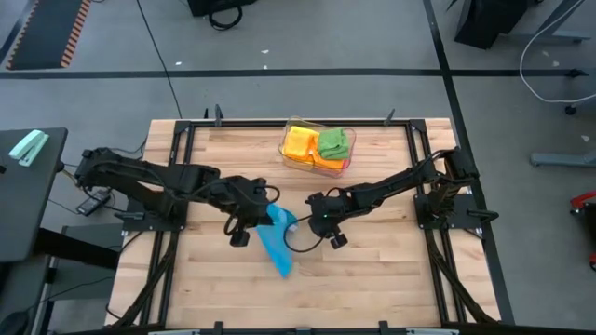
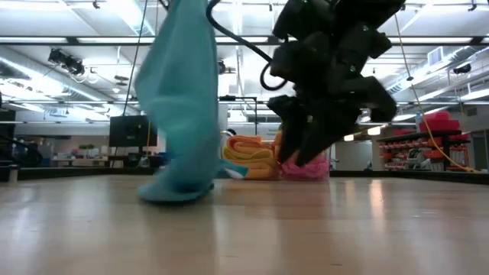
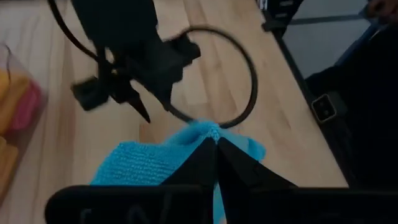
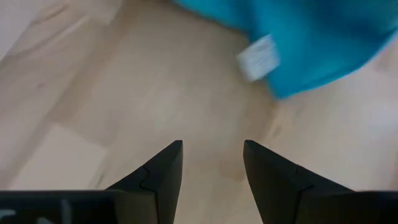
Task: Fold microfiber towels
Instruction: Fold the blue microfiber cloth
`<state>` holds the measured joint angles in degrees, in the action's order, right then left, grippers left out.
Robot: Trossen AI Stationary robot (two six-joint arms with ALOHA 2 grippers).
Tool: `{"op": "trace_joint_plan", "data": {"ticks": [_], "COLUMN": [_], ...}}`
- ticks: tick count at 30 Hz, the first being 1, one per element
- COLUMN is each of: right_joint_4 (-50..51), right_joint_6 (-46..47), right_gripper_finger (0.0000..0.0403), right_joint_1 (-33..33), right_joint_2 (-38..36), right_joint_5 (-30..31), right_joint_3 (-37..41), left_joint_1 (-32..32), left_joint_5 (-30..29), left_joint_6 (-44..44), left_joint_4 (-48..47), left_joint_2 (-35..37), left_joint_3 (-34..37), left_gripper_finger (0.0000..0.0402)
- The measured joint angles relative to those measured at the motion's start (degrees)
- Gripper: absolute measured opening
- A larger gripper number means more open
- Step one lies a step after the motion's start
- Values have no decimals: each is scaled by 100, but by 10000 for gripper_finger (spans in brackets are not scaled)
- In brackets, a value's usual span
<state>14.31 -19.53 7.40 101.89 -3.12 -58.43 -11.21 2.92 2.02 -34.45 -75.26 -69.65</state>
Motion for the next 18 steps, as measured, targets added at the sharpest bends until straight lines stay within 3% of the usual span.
{"op": "trace_joint_plan", "data": {"ticks": [5,9,13,18], "right_joint_4": [766,1301,1238,788], "right_joint_6": [2,216,201,142], "right_gripper_finger": [178,178,178,178], "right_joint_1": [62,165,267,280], "right_joint_2": [0,0,0,0], "right_joint_5": [-292,-290,-292,-290], "right_joint_3": [0,0,0,0], "left_joint_1": [-59,-67,-63,-67], "left_joint_5": [245,712,1422,1535], "left_joint_6": [241,1057,1592,1499], "left_joint_4": [-369,-739,-1029,-1118], "left_joint_2": [-7,-2,-5,-7], "left_joint_3": [-595,-1010,-1220,-1220], "left_gripper_finger": [10,7,27,35]}}
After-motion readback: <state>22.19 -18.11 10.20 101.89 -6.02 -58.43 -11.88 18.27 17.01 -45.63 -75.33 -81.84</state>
